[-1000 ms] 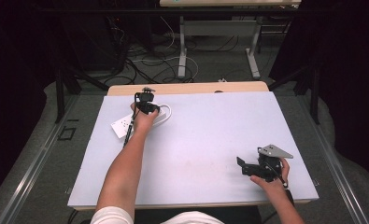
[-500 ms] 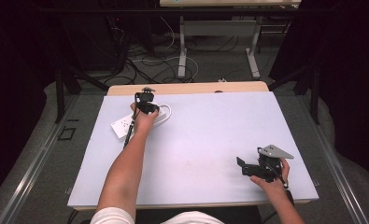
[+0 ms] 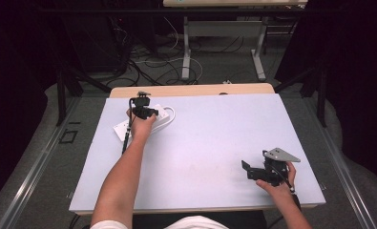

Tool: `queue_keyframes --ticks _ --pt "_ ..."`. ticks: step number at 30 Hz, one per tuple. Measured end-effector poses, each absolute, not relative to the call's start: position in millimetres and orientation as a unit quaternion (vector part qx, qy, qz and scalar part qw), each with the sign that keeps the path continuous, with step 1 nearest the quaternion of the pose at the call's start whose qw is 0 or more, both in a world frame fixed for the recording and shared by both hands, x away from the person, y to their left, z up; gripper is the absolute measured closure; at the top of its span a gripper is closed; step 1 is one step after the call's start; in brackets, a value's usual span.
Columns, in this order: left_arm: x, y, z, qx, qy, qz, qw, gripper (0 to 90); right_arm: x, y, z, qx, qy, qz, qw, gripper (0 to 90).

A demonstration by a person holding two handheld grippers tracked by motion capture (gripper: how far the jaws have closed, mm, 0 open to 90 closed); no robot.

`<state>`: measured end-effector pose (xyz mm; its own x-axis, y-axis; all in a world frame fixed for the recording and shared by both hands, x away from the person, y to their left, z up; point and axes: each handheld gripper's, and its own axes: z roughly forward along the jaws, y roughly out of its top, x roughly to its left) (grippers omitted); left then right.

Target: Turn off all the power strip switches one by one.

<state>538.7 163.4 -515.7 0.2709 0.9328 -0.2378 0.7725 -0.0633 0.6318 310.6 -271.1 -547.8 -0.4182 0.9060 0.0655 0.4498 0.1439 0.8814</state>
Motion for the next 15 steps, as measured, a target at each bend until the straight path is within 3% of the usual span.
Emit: queue_keyframes --ticks 15 --pt "522 186 -504 0.707 0.610 0.116 0.338 90.0 310 -275 -546 0.482 0.705 0.454 0.255 5.8"
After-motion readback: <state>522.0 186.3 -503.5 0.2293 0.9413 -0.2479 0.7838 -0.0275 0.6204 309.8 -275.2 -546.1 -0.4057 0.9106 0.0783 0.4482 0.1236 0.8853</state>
